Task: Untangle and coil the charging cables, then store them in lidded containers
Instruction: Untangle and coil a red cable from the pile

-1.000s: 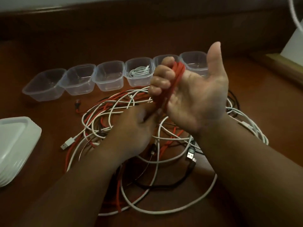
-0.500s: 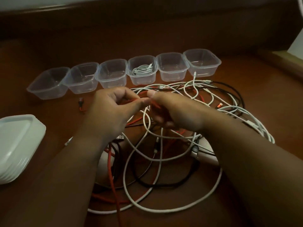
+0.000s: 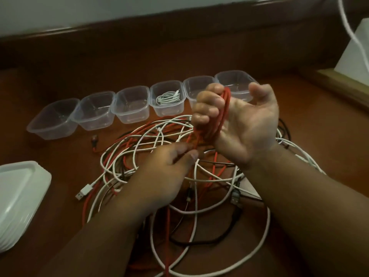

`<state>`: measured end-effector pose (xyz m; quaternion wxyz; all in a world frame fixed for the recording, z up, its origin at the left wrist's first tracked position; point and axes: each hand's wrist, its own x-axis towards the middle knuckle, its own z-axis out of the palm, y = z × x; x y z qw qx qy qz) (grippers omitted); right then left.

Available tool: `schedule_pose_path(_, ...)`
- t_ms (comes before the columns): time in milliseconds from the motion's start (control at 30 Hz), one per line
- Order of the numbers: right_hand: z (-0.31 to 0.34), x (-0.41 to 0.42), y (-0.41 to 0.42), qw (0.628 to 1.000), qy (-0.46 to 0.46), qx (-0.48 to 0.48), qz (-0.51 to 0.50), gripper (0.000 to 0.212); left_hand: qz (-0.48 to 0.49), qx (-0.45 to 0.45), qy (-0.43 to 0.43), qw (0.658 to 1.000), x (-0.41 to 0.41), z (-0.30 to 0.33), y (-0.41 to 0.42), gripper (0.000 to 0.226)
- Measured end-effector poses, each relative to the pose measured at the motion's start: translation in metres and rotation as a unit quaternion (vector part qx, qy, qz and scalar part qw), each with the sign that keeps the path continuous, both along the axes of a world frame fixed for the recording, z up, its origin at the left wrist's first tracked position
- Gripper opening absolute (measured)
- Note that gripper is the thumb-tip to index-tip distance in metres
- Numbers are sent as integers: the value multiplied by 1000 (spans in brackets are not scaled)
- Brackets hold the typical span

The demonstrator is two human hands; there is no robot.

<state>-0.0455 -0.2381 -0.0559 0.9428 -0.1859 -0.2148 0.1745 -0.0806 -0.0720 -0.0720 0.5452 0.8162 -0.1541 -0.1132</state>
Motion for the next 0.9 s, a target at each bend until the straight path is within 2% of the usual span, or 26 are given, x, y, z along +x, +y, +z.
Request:
schedule_pose_path(67,1,2,2,983,-8,-118,-142,25,-12,70,-28,997,0,0,1,19)
schedule_pose_path(100,-2,4,3,960,-22,-197,-197,22,-17,82,-28,996,-1,1,0,18)
schedule_pose_path(133,-5,6,5,922,-48,-296,-245,20,-17,71,-20,997,-2,3,1,17)
schedule_pose_path(167,-9,8,5,856,-86,-419,-289,20,-11,42,-5,999,-3,4,2,17)
schedule_pose_path(233,-15,9,6,661,-197,-642,-335,30,17,-40,23,999,-4,9,6,17)
schedule_pose_path(267,-16,8,6,591,-242,-697,-327,35,25,-66,23,997,-2,10,10,19)
schedule_pose_path(300,-15,5,7,564,-266,-717,-312,40,28,-78,17,996,0,11,12,20)
schedule_pose_path(333,-13,2,8,573,-270,-719,-286,45,30,-86,7,996,1,11,15,20)
schedule_pose_path(367,-8,-3,9,606,-256,-714,-240,51,33,-91,-7,995,3,12,17,19)
schedule_pose_path(467,1,-6,8,748,-136,-650,-21,61,63,-111,-40,991,6,13,20,16)
schedule_pose_path(500,2,-6,5,798,-101,-592,58,62,77,-126,-41,988,7,13,21,19)
schedule_pose_path(567,5,-7,2,885,-48,-416,201,57,107,-187,-7,977,11,11,21,16)
schedule_pose_path(633,5,-7,0,934,-18,-219,282,48,123,-254,37,959,14,10,18,8)
schedule_pose_path(700,4,-6,0,960,0,-69,270,37,133,-260,57,955,14,6,12,9)
schedule_pose_path(767,6,-5,2,981,31,27,188,29,126,-192,35,973,9,1,4,8)
schedule_pose_path(833,6,-4,4,997,68,40,23,25,110,-85,-46,989,2,-3,-4,15)
schedule_pose_path(900,4,-2,4,990,62,-23,-126,23,92,-15,-103,990,-3,-7,-7,18)
